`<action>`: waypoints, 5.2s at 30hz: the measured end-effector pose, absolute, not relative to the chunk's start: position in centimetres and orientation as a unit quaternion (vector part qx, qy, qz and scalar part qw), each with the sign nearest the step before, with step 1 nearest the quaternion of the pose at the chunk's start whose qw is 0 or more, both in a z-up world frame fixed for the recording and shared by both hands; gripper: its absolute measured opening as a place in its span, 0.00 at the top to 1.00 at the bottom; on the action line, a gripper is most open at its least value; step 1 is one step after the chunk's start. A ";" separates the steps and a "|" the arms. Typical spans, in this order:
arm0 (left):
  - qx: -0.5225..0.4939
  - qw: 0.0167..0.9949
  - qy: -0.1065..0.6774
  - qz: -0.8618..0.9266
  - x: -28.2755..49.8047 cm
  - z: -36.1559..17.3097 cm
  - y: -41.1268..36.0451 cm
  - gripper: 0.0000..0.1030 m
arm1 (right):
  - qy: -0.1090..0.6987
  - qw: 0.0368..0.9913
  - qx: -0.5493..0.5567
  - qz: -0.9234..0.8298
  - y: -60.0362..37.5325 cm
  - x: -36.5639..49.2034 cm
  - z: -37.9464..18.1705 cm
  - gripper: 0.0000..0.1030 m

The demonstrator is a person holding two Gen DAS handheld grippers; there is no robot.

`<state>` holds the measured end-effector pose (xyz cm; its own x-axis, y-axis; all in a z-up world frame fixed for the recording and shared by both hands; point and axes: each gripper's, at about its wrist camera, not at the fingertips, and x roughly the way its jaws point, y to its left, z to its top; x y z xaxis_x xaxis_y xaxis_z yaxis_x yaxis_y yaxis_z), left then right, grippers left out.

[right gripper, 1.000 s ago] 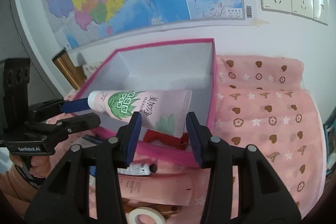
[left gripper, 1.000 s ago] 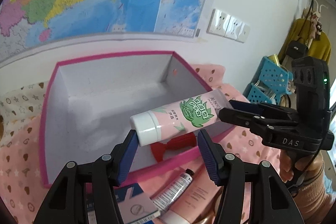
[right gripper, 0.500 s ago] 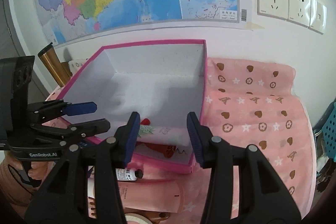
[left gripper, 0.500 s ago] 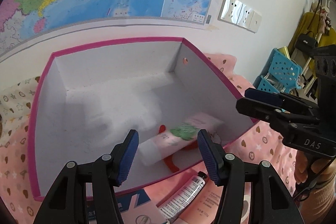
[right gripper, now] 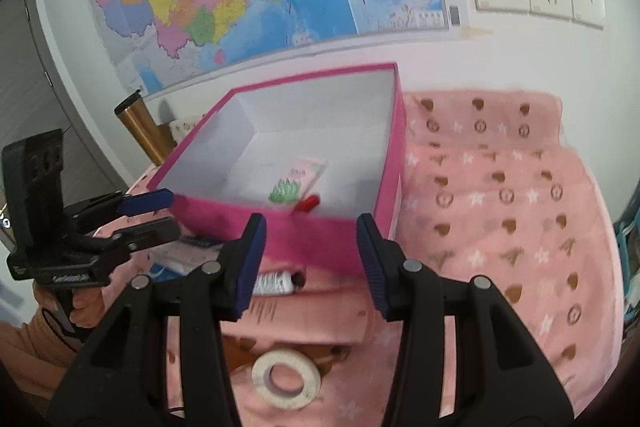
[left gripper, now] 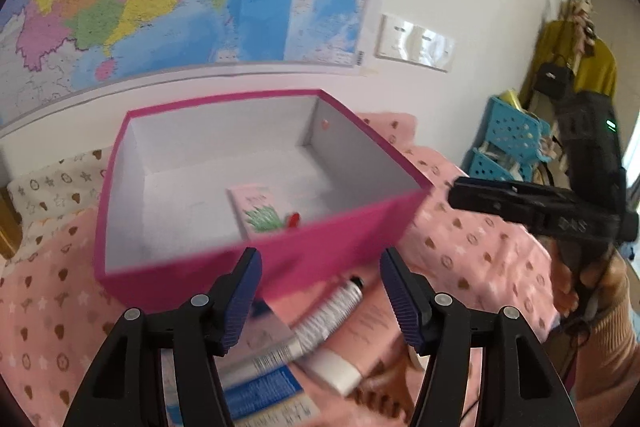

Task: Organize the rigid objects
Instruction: 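Grasp the peach lotion tube with white cap using the right gripper, then lift the peach lotion tube into the magenta box and open the right gripper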

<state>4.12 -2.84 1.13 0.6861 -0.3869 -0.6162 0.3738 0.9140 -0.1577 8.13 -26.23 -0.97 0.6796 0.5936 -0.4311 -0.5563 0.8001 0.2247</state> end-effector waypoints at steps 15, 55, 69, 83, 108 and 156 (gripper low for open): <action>-0.038 0.885 0.409 -0.219 0.9 -4.1 -3.7 0.38 | 0.327 0.894 0.068 0.300 -27.2 8.3 -7.1 0.53; -0.075 0.855 0.469 -0.211 1.8 -6.5 -4.7 0.38 | 0.370 0.874 0.082 0.303 -26.4 11.3 -10.4 0.52; -0.071 0.852 0.475 -0.211 2.2 -6.6 -4.9 0.36 | 0.365 0.877 0.068 0.304 -26.1 11.6 -10.3 0.51; -0.065 0.859 0.462 -0.209 2.0 -6.3 -5.1 0.34 | 0.341 0.889 0.060 0.298 -26.5 9.7 -9.2 0.51; -0.039 0.906 0.360 -0.218 0.4 1.2 -3.3 0.34 | 0.232 0.919 0.043 0.315 -26.8 4.3 -1.8 0.51; -0.045 0.898 0.404 -0.169 12.9 -0.1 -2.3 0.34 | 0.263 0.925 -0.007 0.273 -22.8 14.2 0.0 0.49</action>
